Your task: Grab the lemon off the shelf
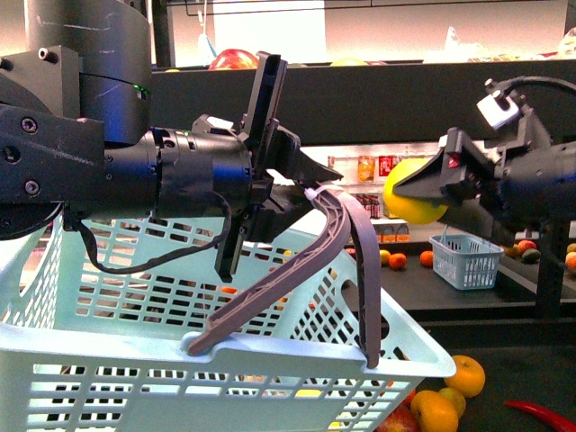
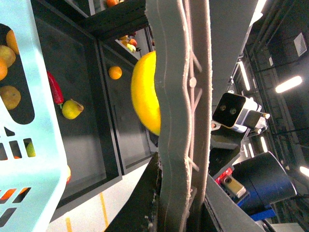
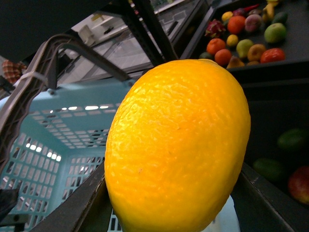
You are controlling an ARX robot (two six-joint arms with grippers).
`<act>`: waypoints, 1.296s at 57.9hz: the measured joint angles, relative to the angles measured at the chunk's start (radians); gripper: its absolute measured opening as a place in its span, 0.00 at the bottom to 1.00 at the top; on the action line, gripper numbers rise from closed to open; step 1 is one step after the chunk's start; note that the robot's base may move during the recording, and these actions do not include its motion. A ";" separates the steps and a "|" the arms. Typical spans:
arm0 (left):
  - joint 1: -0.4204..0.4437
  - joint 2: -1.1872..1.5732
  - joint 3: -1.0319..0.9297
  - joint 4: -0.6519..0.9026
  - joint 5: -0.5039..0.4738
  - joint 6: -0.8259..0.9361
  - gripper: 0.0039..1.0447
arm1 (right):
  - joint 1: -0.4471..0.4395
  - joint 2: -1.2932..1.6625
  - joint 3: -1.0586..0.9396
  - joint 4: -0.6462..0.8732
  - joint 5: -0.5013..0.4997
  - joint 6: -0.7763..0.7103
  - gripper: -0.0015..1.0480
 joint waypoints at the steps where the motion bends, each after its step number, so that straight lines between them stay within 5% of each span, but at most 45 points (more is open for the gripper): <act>1: 0.000 0.000 0.000 0.000 0.000 0.000 0.11 | 0.009 0.000 -0.006 0.001 0.000 0.007 0.58; 45: 0.000 0.000 0.000 0.000 0.000 0.000 0.10 | 0.142 0.133 -0.037 0.003 0.074 0.041 0.58; 60: 0.000 0.000 0.000 0.000 0.000 0.000 0.10 | 0.144 0.130 -0.033 0.003 0.091 0.019 0.94; 75: 0.000 0.002 0.000 -0.001 -0.001 -0.004 0.10 | 0.090 0.037 -0.011 0.007 0.253 -0.117 0.93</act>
